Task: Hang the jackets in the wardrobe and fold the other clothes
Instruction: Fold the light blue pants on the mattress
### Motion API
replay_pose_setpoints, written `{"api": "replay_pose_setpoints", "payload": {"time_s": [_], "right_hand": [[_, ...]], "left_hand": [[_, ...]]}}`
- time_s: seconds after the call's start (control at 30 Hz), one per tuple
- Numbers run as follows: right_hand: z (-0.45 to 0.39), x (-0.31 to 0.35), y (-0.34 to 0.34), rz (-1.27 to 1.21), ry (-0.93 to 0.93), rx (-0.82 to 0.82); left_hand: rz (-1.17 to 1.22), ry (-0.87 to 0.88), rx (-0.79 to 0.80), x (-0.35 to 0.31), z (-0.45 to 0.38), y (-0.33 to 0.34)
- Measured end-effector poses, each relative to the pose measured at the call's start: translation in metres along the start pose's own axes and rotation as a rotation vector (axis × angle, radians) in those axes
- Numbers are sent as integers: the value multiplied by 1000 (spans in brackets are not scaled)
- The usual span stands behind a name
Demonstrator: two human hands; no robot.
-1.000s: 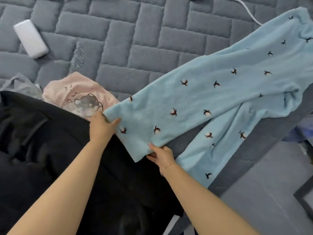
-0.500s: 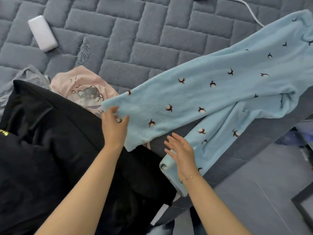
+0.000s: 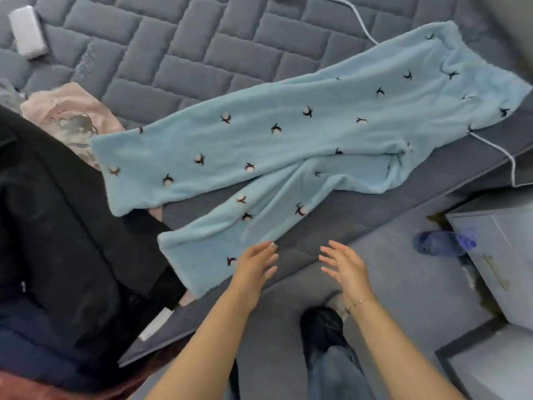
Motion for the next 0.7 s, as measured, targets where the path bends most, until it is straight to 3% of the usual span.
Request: {"api": "replay_pose_setpoints", "payload": {"time_s": [0.1, 0.17, 0.33, 0.43, 0.5, 0.6, 0.7], "right_hand": [[-28, 10, -31, 45, 35, 97], [-49, 15, -38, 51, 65, 137], [-91, 26, 2, -73, 143, 307], [-99, 49, 39, -145, 124, 355], [-99, 60, 47, -180, 91, 242], [-84, 67, 23, -251, 1, -79], [-44, 83, -10, -315, -162, -231]], "left_hand": [[585, -133, -142, 39, -8, 12], [806, -101, -251, 47, -19, 8], [1057, 105, -411, 25, -34, -10], [1140, 137, -558, 27, -21, -22], [1129, 140, -602, 41, -2, -18], [1079, 162, -663, 66, 36, -9], [1081, 228, -748, 66, 75, -8]]}}
Point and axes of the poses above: each hand's wrist, its own z-axis away from the middle knuckle, its own y-axis out of the palm, x = y × z, the point moved 8 cm from there along -z, towards the middle knuckle, and after that the axes turned 3 degrees about z, right-handed, at the moved point
